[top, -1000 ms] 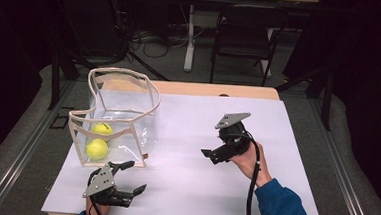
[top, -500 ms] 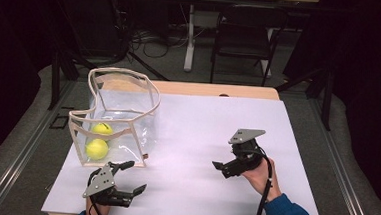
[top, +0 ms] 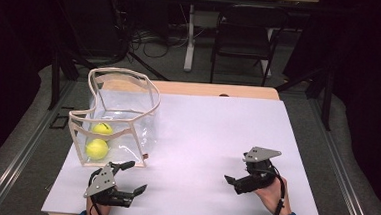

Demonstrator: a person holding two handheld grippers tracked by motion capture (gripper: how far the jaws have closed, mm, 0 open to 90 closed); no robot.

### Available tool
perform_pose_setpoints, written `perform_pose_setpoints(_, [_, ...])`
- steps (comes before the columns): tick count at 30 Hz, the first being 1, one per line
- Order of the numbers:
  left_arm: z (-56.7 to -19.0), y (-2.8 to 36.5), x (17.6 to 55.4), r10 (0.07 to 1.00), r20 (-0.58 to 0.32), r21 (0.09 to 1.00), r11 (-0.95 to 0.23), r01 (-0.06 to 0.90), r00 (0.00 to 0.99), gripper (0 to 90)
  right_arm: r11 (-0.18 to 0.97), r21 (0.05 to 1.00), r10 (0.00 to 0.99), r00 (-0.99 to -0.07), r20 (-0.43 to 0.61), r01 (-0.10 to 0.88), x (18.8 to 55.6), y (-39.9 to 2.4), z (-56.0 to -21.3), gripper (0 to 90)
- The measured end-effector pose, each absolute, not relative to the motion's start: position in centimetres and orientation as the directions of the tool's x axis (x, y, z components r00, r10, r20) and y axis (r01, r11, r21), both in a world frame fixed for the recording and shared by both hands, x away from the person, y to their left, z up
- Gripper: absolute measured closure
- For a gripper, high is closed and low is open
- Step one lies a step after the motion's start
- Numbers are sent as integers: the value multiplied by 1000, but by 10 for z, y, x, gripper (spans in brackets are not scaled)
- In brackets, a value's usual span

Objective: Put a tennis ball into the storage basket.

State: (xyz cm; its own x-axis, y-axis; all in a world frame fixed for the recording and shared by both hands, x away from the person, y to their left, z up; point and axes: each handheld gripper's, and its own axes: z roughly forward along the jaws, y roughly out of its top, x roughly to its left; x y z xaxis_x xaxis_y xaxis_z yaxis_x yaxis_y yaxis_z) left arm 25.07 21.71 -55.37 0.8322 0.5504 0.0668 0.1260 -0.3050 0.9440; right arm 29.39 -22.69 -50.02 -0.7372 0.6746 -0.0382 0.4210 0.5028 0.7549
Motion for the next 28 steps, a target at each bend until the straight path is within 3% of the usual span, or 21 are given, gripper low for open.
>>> perform_pose_setpoints(16, [-554, 217, 251, 549, 69, 943, -308, 125, 833, 158, 464, 745, 725, -689, -9, 479, 275, -246, -540, 0])
perform_pose_setpoints(28, [-554, 216, 252, 546, 68, 942, -311, 126, 835, 158, 443, 748, 747, -665, -4, 493, 266, -253, -547, 0])
